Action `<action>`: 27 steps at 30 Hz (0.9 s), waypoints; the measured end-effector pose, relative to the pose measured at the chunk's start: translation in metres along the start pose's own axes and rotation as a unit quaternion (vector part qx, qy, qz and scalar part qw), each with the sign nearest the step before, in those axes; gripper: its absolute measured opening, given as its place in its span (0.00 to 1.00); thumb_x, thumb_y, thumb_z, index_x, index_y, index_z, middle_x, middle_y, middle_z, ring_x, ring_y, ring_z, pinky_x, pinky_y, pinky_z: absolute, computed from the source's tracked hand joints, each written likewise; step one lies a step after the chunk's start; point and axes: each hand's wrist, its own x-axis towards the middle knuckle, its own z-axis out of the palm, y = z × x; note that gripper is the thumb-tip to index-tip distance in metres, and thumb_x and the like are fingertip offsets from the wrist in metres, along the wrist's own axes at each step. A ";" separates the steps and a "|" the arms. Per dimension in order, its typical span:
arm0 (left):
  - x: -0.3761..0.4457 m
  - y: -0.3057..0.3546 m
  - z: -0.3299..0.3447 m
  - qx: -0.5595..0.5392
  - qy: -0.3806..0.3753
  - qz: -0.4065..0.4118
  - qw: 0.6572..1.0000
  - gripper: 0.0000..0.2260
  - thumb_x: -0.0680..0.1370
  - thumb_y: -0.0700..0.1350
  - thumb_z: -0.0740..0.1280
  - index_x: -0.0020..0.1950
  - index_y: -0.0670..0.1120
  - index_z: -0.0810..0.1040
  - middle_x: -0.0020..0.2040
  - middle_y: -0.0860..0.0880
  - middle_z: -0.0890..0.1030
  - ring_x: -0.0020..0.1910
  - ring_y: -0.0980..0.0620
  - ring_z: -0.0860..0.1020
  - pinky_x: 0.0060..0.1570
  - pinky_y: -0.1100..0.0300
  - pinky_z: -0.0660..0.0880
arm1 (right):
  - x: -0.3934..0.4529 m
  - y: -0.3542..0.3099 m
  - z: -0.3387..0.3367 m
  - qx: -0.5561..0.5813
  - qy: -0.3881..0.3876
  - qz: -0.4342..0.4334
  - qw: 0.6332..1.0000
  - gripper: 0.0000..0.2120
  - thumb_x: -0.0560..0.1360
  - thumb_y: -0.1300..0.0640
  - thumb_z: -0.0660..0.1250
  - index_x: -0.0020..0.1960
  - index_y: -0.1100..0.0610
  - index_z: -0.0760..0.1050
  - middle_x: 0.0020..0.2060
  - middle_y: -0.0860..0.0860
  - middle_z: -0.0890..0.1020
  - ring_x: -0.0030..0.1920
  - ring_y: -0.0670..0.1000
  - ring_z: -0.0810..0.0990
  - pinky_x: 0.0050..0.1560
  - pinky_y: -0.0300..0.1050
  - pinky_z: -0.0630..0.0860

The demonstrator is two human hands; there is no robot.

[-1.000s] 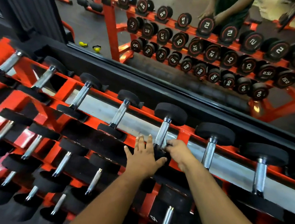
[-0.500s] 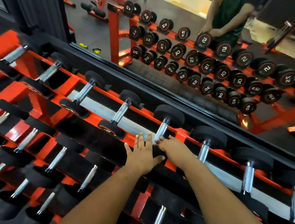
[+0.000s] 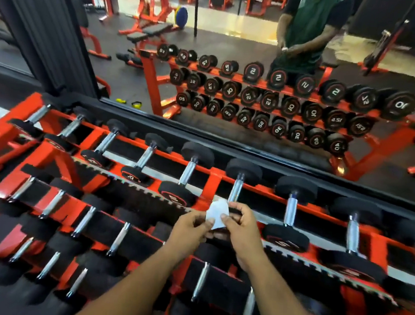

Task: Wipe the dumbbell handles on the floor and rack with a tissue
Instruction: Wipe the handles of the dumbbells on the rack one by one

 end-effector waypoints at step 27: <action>-0.119 0.022 -0.024 -0.093 -0.018 0.040 0.995 0.08 0.81 0.43 0.69 0.47 0.42 0.85 0.35 0.46 0.83 0.33 0.53 0.79 0.34 0.61 0.77 | -0.136 0.004 0.018 -0.199 0.148 -0.154 0.956 0.19 0.72 0.61 0.75 0.52 0.45 0.70 0.47 0.48 0.78 0.42 0.45 0.78 0.46 0.41 0.79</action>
